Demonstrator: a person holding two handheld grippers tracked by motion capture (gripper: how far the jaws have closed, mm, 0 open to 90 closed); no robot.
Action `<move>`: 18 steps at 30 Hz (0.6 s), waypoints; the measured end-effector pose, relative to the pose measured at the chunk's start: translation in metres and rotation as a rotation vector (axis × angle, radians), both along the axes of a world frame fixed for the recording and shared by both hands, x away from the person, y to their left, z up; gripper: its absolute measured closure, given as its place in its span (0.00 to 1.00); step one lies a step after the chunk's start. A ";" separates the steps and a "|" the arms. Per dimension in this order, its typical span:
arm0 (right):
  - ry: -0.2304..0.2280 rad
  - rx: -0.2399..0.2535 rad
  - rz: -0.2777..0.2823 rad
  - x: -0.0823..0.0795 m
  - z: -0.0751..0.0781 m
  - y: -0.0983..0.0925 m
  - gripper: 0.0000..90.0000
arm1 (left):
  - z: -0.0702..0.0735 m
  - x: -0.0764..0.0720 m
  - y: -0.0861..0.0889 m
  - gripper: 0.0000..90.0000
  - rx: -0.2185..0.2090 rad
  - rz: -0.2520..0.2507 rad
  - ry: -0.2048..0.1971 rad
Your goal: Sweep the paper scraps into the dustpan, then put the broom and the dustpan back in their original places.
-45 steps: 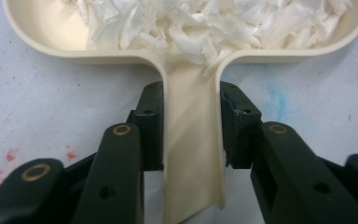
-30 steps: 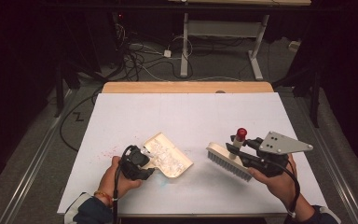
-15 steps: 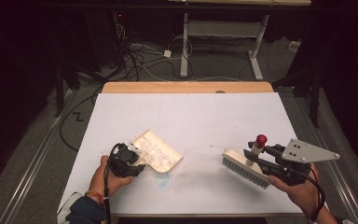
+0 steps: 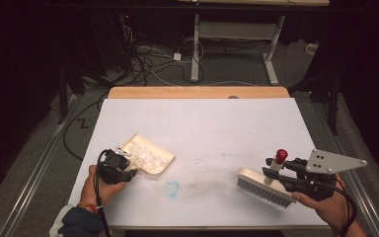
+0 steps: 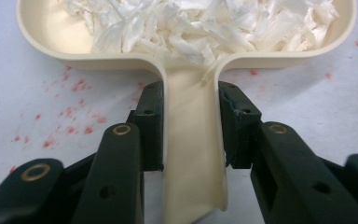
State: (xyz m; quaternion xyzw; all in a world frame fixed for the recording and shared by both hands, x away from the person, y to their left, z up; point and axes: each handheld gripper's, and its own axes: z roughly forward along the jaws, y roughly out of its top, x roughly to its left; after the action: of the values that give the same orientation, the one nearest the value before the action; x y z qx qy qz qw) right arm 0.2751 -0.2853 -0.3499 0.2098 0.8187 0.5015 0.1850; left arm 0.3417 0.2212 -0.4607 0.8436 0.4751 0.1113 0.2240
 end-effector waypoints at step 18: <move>0.073 0.000 -0.041 0.031 -0.013 -0.005 0.77 | -0.008 0.007 0.004 0.70 -0.017 0.109 -0.024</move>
State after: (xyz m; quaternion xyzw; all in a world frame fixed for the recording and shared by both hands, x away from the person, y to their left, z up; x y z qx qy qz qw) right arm 0.3066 -0.2902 -0.3626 0.2448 0.8206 0.4894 0.1652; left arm 0.3492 0.2253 -0.4690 0.8130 0.5188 0.1293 0.2305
